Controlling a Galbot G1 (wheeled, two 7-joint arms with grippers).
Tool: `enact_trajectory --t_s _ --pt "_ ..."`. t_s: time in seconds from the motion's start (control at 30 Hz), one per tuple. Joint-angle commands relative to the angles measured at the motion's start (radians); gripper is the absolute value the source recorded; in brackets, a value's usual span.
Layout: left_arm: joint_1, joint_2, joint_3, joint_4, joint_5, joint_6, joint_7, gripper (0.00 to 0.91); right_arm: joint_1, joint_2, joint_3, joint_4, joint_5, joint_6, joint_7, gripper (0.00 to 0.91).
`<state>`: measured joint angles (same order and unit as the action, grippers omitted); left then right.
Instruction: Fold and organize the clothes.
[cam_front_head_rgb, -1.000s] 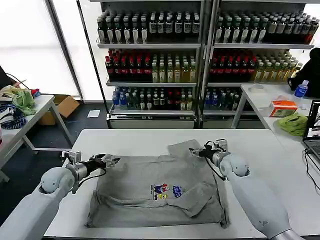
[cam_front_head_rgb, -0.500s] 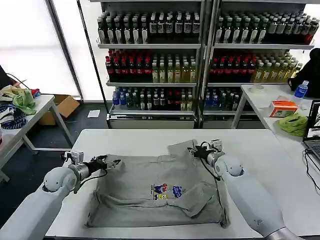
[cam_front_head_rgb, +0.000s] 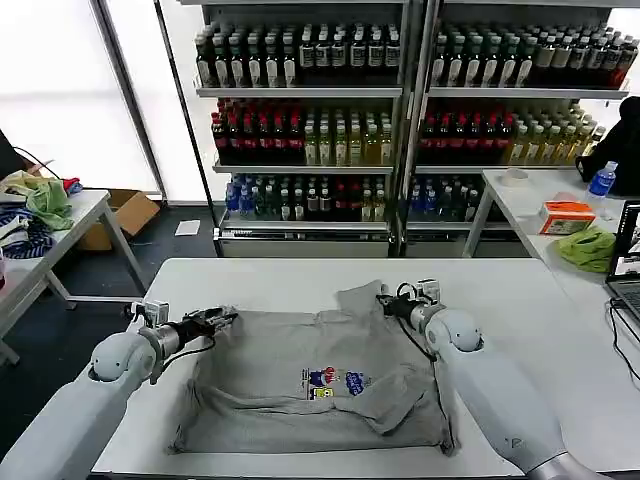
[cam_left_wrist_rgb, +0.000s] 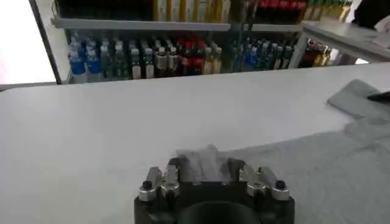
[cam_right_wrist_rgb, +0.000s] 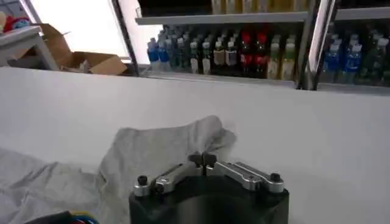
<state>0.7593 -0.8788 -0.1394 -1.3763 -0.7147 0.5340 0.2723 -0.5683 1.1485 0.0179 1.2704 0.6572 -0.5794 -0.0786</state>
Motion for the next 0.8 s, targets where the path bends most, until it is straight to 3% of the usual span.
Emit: enact_trajectory --t_s 0.03,0.3,0.53,0.8 --pt "0.005 -0.004 0.008 0.017 0.009 -0.007 0.014 0.000 0.001 0.002 -0.001 0.004 0.004 0.001 0.001 0.000" --pt "0.011 0.004 -0.004 -0.011 -0.007 -0.026 -0.002 0.000 -0.012 -0.002 0.016 0.035 0.046 0.001 0.004 0.000" --pt "0.019 0.005 -0.030 -0.063 -0.048 -0.048 -0.059 0.000 -0.042 -0.009 0.079 0.090 0.155 0.002 0.024 0.000" --pt "0.050 0.024 -0.072 -0.150 -0.078 -0.047 -0.095 0.010 -0.089 -0.038 0.120 0.184 0.208 0.001 0.037 0.000"
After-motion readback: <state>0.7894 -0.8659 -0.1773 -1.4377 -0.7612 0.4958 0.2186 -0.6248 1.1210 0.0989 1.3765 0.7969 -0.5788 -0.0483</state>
